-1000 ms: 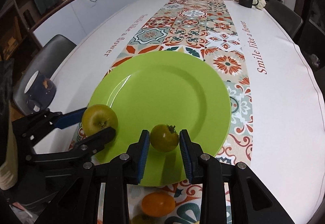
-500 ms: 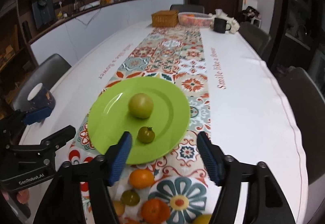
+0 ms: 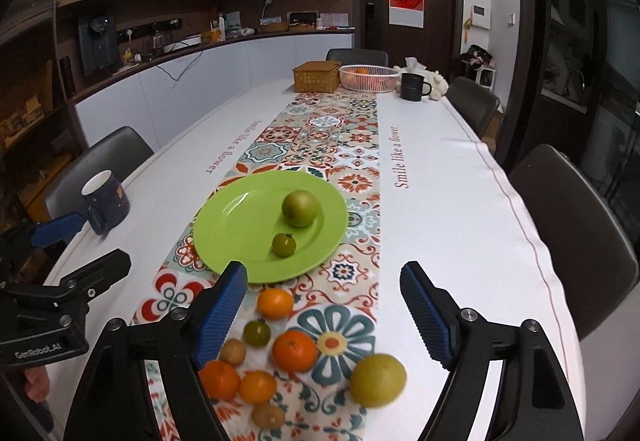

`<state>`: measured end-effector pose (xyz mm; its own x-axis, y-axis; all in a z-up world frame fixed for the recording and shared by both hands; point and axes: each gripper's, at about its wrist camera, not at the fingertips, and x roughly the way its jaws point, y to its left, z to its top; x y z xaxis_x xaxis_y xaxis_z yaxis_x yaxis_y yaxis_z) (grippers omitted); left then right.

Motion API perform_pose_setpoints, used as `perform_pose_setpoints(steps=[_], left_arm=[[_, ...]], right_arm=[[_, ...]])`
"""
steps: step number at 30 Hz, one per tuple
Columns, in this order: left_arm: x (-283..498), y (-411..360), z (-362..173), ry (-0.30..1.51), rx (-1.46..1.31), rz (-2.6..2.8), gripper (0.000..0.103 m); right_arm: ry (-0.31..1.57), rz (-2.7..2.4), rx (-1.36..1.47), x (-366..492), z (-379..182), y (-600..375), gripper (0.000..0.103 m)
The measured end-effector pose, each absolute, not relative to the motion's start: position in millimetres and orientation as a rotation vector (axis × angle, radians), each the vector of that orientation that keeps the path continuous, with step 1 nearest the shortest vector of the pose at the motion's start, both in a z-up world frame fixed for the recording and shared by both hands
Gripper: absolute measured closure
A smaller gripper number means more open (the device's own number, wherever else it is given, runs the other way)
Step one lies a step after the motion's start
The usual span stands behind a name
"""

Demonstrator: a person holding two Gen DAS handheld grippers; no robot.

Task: Organize fruits
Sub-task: 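Open both tools and lift them away from the green plate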

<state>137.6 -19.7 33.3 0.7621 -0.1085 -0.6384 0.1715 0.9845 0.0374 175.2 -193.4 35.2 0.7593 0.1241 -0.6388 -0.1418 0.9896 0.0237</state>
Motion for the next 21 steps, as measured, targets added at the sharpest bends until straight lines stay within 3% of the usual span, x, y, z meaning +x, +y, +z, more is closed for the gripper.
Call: perform_pose_setpoints(steps=[21], left_arm=[[106,-51,-4,0.79,0.133,-0.19,0.011]], right_arm=[[0.727,0.071,-0.023,126,8,-228,0.02]])
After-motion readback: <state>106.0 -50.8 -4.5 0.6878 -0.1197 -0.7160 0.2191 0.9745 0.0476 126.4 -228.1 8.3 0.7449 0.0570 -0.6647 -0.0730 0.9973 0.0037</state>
